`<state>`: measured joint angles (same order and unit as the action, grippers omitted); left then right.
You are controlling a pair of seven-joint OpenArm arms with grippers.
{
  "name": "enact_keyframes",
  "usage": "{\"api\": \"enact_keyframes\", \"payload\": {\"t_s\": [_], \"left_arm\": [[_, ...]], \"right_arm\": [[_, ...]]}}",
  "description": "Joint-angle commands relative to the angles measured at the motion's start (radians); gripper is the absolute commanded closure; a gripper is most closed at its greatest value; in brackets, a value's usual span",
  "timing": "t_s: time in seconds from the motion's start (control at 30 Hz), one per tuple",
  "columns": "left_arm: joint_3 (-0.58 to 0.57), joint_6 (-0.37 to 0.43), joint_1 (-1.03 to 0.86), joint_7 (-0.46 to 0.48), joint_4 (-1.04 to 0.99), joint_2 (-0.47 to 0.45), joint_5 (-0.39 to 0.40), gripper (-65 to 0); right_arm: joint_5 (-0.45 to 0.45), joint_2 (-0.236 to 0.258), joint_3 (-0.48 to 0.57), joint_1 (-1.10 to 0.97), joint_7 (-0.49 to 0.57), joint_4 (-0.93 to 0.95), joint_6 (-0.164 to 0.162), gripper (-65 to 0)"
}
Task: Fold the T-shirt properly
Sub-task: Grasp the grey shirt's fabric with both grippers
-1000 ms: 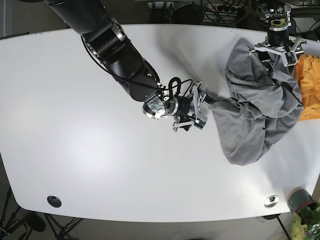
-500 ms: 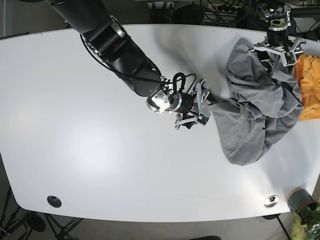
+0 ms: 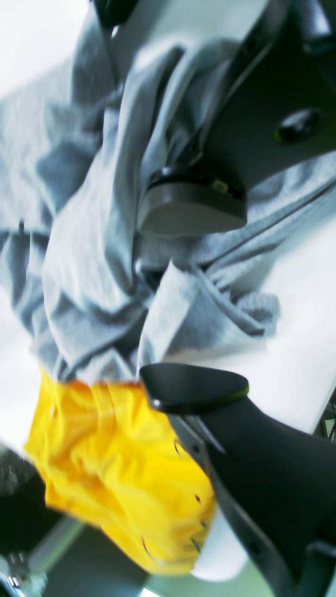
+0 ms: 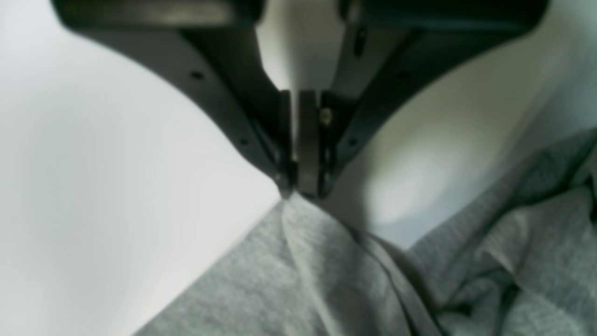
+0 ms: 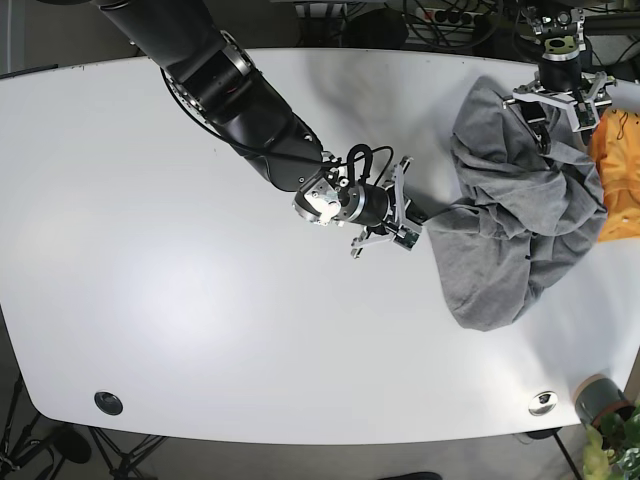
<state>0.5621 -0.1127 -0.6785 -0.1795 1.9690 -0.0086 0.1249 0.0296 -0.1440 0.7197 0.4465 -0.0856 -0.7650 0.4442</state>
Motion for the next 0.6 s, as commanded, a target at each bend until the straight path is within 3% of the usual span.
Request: {"api": "enact_keyframes", "payload": {"t_s": [0.0,0.33,0.57], "left_arm": [[0.005,-0.003,-0.004,0.025,0.005,-0.008,0.003,-39.4],[0.009,-0.003,0.0,0.025,-0.006,-0.009,0.003,-39.4],[0.0,-0.003,0.006,0.025,0.0,-0.009,0.005,-39.4]], "right_arm": [[0.013,-0.013,-0.002,0.018,0.023,-0.021,0.003,0.0],[0.008,-0.012,-0.01,-0.053,-0.012,-0.228,0.0,0.0],[0.006,0.054,-0.136,-0.117,-0.145,-0.482,0.005,0.0]]}}
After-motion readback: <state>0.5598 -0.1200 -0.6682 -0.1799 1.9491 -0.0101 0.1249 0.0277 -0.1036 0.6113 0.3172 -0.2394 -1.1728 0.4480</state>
